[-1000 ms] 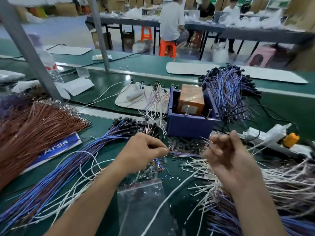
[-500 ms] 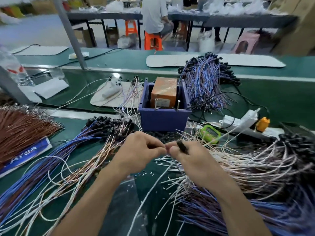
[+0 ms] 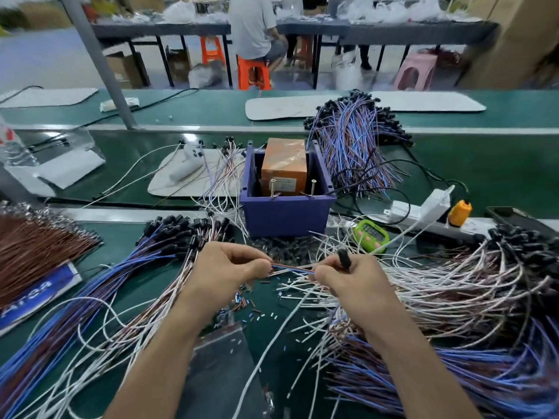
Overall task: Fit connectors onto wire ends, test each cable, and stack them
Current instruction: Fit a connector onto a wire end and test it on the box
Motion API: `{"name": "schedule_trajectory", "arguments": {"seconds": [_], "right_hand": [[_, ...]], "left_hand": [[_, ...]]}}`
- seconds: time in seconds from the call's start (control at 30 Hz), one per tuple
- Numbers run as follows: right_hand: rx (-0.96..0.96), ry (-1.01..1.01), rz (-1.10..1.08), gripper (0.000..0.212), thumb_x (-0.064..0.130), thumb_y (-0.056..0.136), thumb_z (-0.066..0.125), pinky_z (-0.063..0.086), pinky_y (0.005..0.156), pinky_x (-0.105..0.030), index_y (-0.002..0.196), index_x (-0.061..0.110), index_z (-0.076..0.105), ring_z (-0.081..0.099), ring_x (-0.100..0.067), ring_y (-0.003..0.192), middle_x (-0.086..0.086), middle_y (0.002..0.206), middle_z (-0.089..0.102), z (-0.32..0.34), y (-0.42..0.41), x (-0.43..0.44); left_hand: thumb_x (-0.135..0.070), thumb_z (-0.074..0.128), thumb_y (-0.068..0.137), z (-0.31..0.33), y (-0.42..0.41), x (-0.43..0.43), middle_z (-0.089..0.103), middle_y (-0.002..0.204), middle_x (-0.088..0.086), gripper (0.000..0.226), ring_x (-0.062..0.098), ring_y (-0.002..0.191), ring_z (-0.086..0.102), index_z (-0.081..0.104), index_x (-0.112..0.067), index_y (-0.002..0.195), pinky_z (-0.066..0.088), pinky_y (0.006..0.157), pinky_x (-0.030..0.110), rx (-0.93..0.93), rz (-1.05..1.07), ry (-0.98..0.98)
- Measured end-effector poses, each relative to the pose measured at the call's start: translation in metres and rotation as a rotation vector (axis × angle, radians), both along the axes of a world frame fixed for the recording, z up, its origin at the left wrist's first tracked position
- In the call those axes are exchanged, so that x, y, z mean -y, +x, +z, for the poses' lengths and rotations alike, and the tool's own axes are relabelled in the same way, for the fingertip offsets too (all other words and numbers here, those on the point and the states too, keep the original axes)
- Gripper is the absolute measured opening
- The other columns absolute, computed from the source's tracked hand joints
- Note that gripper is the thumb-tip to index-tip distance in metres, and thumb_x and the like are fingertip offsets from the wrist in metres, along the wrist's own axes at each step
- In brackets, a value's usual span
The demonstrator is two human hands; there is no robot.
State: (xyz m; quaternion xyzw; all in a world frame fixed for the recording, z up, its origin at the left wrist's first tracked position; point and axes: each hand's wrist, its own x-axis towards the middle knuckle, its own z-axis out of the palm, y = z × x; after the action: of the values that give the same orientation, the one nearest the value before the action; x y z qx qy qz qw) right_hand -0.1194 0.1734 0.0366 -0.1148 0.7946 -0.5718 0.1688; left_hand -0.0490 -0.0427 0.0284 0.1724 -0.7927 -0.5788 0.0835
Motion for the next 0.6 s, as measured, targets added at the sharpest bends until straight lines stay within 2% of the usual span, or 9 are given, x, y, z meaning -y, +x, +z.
{"name": "schedule_trajectory", "arguments": {"seconds": [0.13, 0.23, 0.3, 0.37, 0.4, 0.5, 0.6], "right_hand": [[0.030, -0.022, -0.017, 0.009, 0.027, 0.078, 0.079, 0.038, 0.059, -0.030, 0.073, 0.021, 0.075, 0.038, -0.006, 0.046, 0.015, 0.048, 0.044, -0.002, -0.001, -0.001], [0.038, -0.031, -0.035, 0.010, 0.023, 0.083, 0.080, 0.038, 0.058, -0.023, 0.074, 0.025, 0.076, 0.044, 0.001, 0.044, 0.018, 0.048, 0.048, 0.001, -0.002, 0.000], [0.082, -0.088, -0.071, 0.014, 0.018, 0.086, 0.078, 0.036, 0.054, -0.018, 0.073, 0.025, 0.076, 0.046, 0.004, 0.042, 0.018, 0.046, 0.049, 0.003, -0.002, 0.001], [0.114, -0.131, -0.100, 0.014, 0.017, 0.087, 0.077, 0.033, 0.055, -0.021, 0.073, 0.020, 0.076, 0.046, 0.003, 0.041, 0.018, 0.045, 0.047, 0.004, -0.002, 0.003], [0.124, -0.145, -0.106, 0.013, 0.018, 0.087, 0.077, 0.032, 0.057, -0.024, 0.074, 0.017, 0.075, 0.046, 0.003, 0.041, 0.018, 0.046, 0.047, 0.005, -0.001, 0.004], [0.130, -0.166, -0.107, 0.012, 0.018, 0.088, 0.076, 0.033, 0.061, -0.027, 0.077, 0.012, 0.075, 0.045, 0.003, 0.044, 0.017, 0.048, 0.047, 0.006, 0.003, 0.009], [0.107, -0.140, -0.078, 0.013, 0.015, 0.088, 0.076, 0.034, 0.060, -0.025, 0.075, 0.016, 0.076, 0.043, 0.003, 0.045, 0.018, 0.048, 0.047, 0.006, 0.006, 0.013]], "left_hand": [[-0.006, 0.083, 0.078, -0.012, 0.007, 0.011, 0.075, 0.067, 0.006, 0.014, 0.011, 0.059, 0.066, 0.083, -0.019, 0.076, 0.053, 0.061, 0.019, -0.012, 0.048, 0.135], [-0.006, 0.079, 0.083, -0.013, 0.014, 0.021, 0.077, 0.075, 0.008, 0.015, 0.014, 0.065, 0.068, 0.084, -0.020, 0.081, 0.054, 0.065, 0.020, -0.005, 0.052, 0.140], [-0.003, 0.075, 0.088, -0.012, 0.016, 0.023, 0.080, 0.090, -0.001, 0.028, 0.010, 0.076, 0.071, 0.084, -0.030, 0.087, 0.055, 0.071, 0.020, -0.012, 0.084, 0.130], [-0.006, 0.078, 0.086, -0.010, 0.019, 0.019, 0.076, 0.109, -0.019, 0.033, 0.002, 0.085, 0.068, 0.083, -0.038, 0.091, 0.056, 0.077, 0.023, 0.013, 0.052, 0.063], [-0.009, 0.080, 0.085, -0.009, 0.019, 0.015, 0.075, 0.112, -0.022, 0.032, 0.000, 0.084, 0.066, 0.083, -0.041, 0.093, 0.055, 0.077, 0.022, 0.025, 0.026, 0.043], [-0.015, 0.082, 0.085, -0.003, 0.013, -0.005, 0.080, 0.093, -0.009, 0.029, 0.002, 0.080, 0.072, 0.081, -0.043, 0.093, 0.052, 0.069, 0.013, -0.019, 0.055, 0.163], [-0.018, 0.081, 0.085, 0.003, 0.001, -0.017, 0.080, 0.082, 0.003, 0.015, 0.015, 0.077, 0.073, 0.083, -0.033, 0.085, 0.059, 0.073, 0.027, -0.083, 0.185, 0.332]]}}
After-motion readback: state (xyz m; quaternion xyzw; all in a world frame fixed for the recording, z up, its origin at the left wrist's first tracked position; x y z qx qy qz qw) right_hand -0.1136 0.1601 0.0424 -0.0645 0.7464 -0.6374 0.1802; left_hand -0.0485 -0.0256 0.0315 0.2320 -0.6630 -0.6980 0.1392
